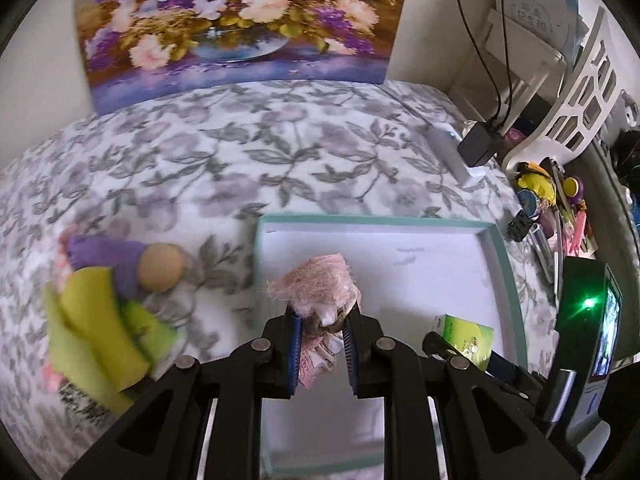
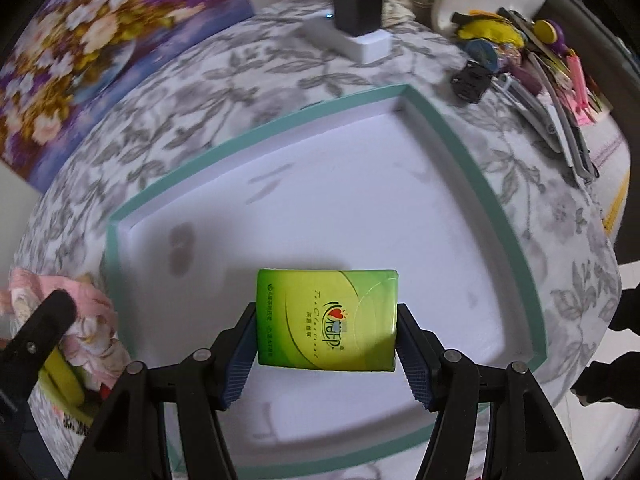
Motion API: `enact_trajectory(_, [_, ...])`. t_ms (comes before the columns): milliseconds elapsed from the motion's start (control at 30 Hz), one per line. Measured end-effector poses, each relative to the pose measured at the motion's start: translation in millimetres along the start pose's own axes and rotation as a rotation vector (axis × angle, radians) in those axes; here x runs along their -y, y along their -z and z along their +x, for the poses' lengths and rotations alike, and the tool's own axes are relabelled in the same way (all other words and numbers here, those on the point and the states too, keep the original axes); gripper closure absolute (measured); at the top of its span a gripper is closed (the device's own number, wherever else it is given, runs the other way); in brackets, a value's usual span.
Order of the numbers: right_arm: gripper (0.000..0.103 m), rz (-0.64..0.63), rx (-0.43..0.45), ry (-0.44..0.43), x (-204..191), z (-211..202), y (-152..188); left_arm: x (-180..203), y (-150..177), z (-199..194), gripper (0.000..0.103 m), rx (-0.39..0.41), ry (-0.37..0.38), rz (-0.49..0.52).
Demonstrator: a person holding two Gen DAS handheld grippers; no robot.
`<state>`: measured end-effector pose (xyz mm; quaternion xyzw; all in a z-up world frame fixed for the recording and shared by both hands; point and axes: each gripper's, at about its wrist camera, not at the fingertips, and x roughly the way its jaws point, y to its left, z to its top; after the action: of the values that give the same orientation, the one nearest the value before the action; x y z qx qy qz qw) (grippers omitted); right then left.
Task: Organize soft objects
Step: 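Carry both items over the white tray and release them inside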
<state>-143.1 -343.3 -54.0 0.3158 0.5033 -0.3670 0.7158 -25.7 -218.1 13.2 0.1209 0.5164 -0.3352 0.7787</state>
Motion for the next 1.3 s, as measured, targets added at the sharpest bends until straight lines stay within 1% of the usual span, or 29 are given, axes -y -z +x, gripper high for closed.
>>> enact_trajectory(167, [0.035, 0.040, 0.011, 0.037, 22, 3, -15, 9, -8, 20, 0.084, -0.014, 0.058, -0.009])
enact_trajectory(233, [0.035, 0.050, 0.016, 0.047, 28, 3, -20, 13, -10, 28, 0.084, -0.022, 0.068, -0.011])
enact_trajectory(367, [0.035, 0.062, 0.020, 0.044, 37, 3, -25, 21, -12, 38, 0.083, -0.024, 0.050, 0.011])
enact_trajectory(467, [0.035, 0.060, 0.012, 0.039, 38, 5, -26, 22, -12, 40, 0.076, -0.024, 0.042, 0.017])
enact_trajectory(533, [0.035, 0.056, 0.011, 0.032, 37, 5, -26, 23, -12, 40, 0.070, -0.023, 0.037, 0.021])
enact_trajectory(600, [0.035, 0.053, 0.011, 0.024, 37, 4, -26, 24, -11, 39, 0.068, -0.017, 0.022, 0.030])
enact_trajectory(733, [0.035, 0.036, 0.019, 0.019, 34, 0, -25, 22, -11, 38, 0.067, -0.019, 0.018, 0.023])
enact_trajectory(767, [0.035, 0.034, 0.021, 0.018, 33, -1, -25, 21, -11, 38, 0.065, -0.020, 0.017, 0.021])
enact_trajectory(800, [0.035, 0.033, 0.021, 0.016, 33, -2, -24, 20, -11, 38, 0.059, -0.021, 0.013, 0.018])
enact_trajectory(867, [0.035, 0.031, 0.020, 0.010, 33, -2, -24, 19, -11, 37, 0.050, -0.019, 0.006, 0.011])
enact_trajectory(900, [0.035, 0.027, 0.020, 0.009, 32, -2, -24, 19, -12, 36, 0.048, -0.015, 0.003, 0.008])
enact_trajectory(1033, [0.035, 0.016, 0.022, 0.005, 30, -3, -25, 14, -13, 33, 0.032, -0.004, -0.012, -0.005])
enact_trajectory(1100, [0.034, 0.010, 0.024, -0.007, 29, -5, -26, 12, -13, 33, 0.027, -0.005, -0.018, -0.012])
enact_trajectory(1167, [0.029, 0.000, 0.032, -0.016, 28, -7, -26, 8, -13, 34, 0.025, -0.009, -0.025, -0.025])
enact_trajectory(1200, [0.023, -0.006, 0.038, -0.017, 27, -8, -26, 7, -13, 35, 0.024, -0.011, -0.027, -0.030])
enact_trajectory(1233, [0.018, -0.012, 0.047, -0.018, 27, -9, -26, 5, -13, 35, 0.019, -0.013, -0.031, -0.037])
enact_trajectory(1267, [0.016, -0.015, 0.052, -0.018, 26, -9, -26, 3, -13, 36, 0.015, -0.015, -0.038, -0.044])
enact_trajectory(1300, [0.010, -0.018, 0.058, -0.017, 26, -10, -26, 1, -13, 36, 0.012, -0.017, -0.047, -0.050])
